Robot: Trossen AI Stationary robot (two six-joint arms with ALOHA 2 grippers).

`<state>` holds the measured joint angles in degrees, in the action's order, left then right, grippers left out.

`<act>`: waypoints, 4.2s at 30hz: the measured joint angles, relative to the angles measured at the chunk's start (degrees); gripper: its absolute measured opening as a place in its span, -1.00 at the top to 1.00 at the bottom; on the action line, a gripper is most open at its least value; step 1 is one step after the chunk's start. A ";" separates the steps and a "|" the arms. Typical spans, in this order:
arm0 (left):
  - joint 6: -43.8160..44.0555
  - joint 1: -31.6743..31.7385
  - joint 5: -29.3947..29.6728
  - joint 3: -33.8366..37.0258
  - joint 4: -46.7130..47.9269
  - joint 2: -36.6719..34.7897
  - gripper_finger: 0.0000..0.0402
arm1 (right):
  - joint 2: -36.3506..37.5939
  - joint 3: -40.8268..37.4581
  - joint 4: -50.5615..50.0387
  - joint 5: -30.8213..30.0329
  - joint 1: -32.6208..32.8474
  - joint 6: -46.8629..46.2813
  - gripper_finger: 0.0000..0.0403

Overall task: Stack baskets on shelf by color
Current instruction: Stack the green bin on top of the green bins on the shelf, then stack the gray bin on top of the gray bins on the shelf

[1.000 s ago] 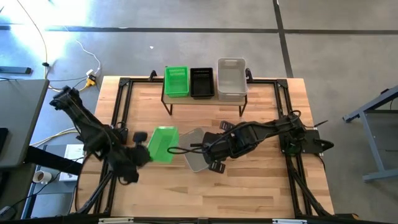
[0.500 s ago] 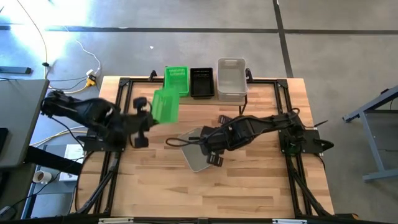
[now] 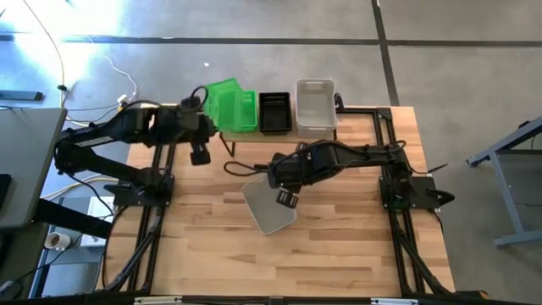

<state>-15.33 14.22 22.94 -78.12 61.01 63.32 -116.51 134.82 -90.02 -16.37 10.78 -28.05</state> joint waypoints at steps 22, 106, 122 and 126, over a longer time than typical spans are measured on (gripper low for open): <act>-4.79 14.77 -10.93 -6.89 0.96 14.77 1.00 | 0.00 0.00 0.00 0.27 -4.44 2.09 0.51; 22.21 -16.60 -21.22 -6.87 5.66 1.45 0.47 | -4.53 -0.05 5.73 16.78 9.16 13.67 0.51; 23.40 -21.07 -20.81 -6.87 5.64 1.45 0.47 | -13.96 0.00 6.41 10.68 11.92 24.07 0.45; 23.71 -21.07 -20.78 -6.87 5.64 1.45 0.47 | -16.56 0.00 6.41 10.82 11.94 24.66 0.43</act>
<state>8.38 -6.85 2.15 -84.99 66.65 64.77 -133.07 134.82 -83.61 -5.55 22.72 -3.39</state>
